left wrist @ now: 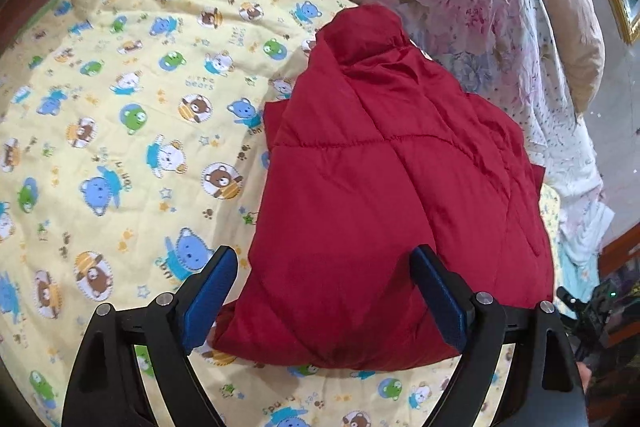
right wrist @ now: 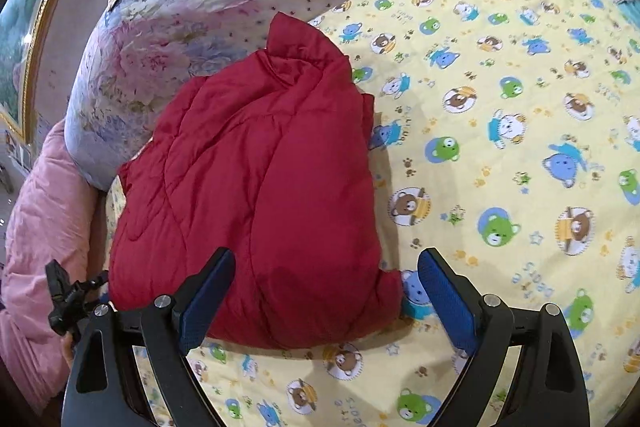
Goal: Fold large clothes
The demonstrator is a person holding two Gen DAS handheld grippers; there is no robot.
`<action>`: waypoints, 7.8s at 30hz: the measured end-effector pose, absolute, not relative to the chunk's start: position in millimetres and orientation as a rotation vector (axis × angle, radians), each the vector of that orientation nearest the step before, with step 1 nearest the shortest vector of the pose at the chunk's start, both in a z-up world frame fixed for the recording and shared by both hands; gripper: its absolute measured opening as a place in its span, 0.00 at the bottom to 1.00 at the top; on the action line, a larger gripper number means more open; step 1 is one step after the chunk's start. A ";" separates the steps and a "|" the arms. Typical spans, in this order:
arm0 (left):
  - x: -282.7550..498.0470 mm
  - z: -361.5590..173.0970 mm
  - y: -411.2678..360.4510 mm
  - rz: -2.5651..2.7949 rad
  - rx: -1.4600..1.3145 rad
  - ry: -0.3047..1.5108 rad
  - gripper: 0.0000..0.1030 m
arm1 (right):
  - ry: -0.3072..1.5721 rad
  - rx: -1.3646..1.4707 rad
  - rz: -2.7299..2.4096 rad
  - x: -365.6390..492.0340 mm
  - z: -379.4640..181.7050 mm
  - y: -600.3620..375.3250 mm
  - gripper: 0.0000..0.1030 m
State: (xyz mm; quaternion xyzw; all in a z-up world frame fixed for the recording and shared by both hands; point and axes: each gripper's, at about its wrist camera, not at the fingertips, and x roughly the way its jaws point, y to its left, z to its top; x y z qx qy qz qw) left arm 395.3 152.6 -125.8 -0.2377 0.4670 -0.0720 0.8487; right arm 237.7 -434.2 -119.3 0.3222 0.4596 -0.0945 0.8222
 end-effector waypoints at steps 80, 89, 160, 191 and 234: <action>216.2 -111.8 148.1 -0.196 -0.430 0.947 0.65 | 0.927 0.976 -0.070 126.1 -136.8 -383.7 0.53; 189.6 -86.6 135.5 -0.078 -0.359 0.925 0.84 | 0.959 0.868 -0.163 126.4 -121.9 -377.2 0.70; 415.7 -84.4 69.1 -0.127 -0.249 1.132 0.78 | 1.115 0.306 -0.245 287.8 -110.3 -342.5 0.76; 232.3 -83.8 25.9 -0.204 -0.162 1.005 0.78 | 0.925 0.412 -0.340 215.3 -47.4 -326.8 0.77; 202.8 -82.0 12.0 -0.168 -0.047 1.001 0.95 | 1.011 0.241 -0.207 162.4 -44.6 -231.0 0.88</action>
